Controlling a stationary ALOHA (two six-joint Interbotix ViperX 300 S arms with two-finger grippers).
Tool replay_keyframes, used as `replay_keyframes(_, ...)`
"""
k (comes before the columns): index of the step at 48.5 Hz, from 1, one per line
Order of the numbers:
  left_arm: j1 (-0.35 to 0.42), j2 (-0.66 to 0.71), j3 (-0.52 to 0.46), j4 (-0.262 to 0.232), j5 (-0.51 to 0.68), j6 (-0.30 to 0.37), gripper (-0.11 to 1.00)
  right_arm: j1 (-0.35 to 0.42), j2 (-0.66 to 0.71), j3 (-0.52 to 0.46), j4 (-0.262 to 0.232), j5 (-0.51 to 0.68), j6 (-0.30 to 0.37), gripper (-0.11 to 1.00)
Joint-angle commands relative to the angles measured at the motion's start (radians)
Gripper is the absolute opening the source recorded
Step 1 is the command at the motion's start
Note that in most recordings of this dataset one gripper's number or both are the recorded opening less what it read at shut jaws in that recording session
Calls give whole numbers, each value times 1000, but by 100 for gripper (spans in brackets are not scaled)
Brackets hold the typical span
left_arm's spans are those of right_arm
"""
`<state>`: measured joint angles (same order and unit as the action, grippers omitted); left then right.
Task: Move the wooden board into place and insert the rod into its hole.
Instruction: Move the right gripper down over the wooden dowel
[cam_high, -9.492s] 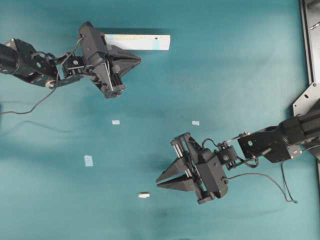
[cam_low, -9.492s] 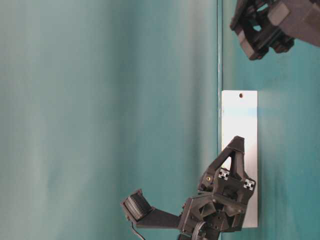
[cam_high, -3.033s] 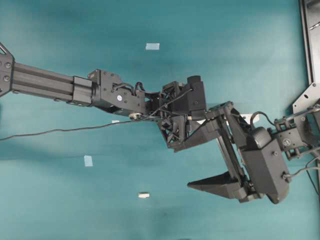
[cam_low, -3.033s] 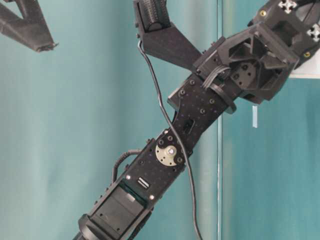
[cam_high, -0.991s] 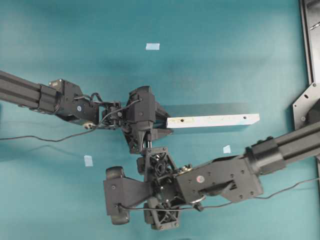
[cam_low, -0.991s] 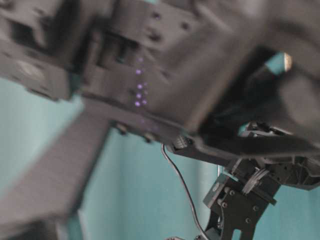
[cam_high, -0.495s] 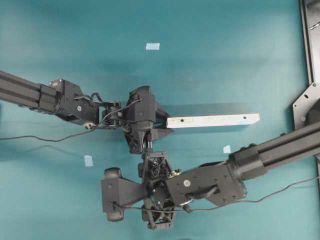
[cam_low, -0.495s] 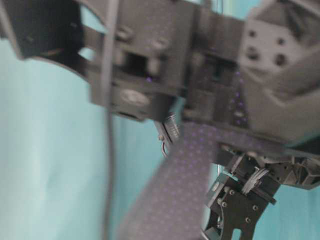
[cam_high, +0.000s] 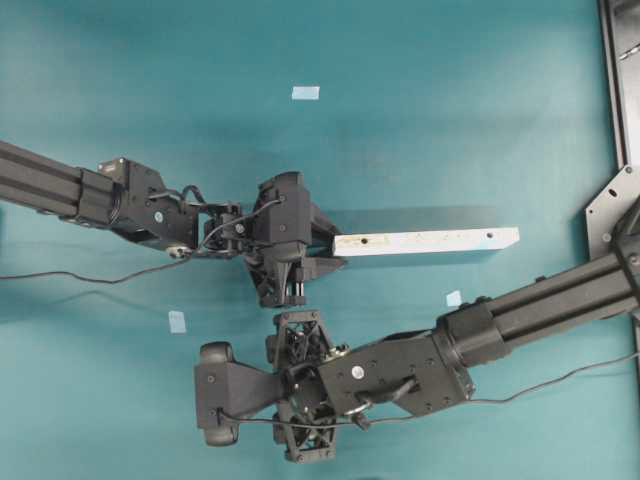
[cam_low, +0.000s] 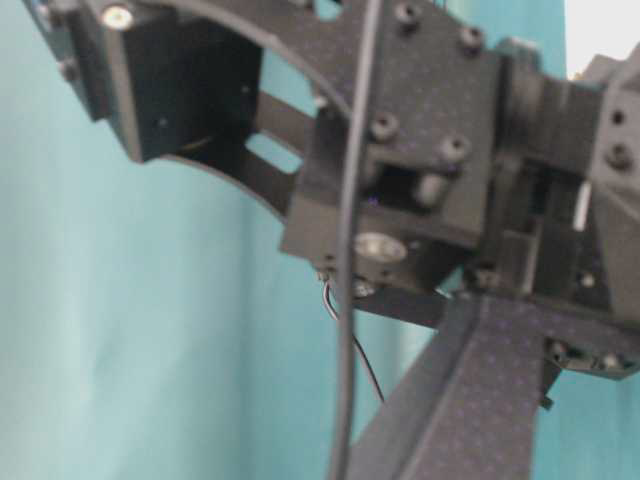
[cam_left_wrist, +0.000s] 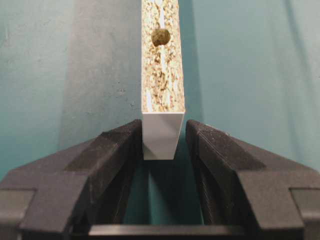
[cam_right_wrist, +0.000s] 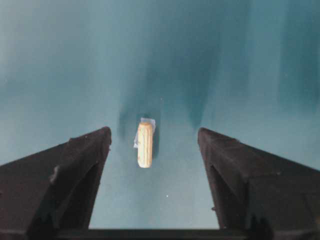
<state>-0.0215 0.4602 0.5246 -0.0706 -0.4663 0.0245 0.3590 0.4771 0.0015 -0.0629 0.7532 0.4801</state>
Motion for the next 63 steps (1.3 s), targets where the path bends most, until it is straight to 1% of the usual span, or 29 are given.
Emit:
replay_keyframes(1,3,-9,-5,2,-2,5,48,3,-20,-25,3,-9,2,71)
replay_keyframes(10,3,-9,-5,2,-2,5,48,3,-15,-25,3,-14,2,63)
replay_keyframes(19,3,-9,-6,2,-2,5,48,2,-11,-25,3,-43,3,64)
replay_keyframes(36,3,-8,-5,2,-2,5,48,3,-6,-25,3,-35,5,63)
replay_keyframes(51,3,-8,-5,2,-2,5,48,2,-8,-41,14,28,5,63)
replay_keyframes(58,3,-8,-8,2,-2,5,48,0,2,-84,14,51,5,63)
replay_keyframes(63,3,-8,-9,2,-2,3,48,-3,20,-118,21,91,3,63)
